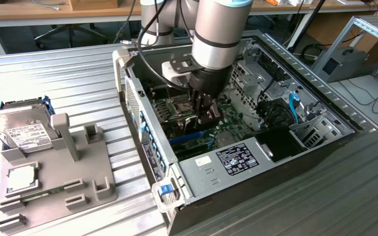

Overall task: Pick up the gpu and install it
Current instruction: 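Insert the gpu into the slot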

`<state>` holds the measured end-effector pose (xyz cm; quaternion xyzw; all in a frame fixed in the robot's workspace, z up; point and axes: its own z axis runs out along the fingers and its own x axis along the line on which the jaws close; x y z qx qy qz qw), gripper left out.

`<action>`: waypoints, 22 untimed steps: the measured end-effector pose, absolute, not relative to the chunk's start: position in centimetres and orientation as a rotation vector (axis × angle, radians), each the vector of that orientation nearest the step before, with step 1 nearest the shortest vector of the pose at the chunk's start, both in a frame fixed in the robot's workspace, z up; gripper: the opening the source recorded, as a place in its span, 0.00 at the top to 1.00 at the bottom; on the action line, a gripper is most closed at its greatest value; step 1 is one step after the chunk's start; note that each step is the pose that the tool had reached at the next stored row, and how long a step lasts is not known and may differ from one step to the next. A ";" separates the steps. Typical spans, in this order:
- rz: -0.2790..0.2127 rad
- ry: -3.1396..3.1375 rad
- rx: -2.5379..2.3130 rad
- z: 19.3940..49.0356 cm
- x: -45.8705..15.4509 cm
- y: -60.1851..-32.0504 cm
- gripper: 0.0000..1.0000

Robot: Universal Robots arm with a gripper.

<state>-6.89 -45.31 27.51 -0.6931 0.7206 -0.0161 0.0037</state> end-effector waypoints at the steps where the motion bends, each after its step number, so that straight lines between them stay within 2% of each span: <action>1: -0.051 2.259 -2.172 27.5 -7.0 -45.3 0.73; 22: -0.052 2.257 -2.172 26.8 -7.2 -45.3 0.73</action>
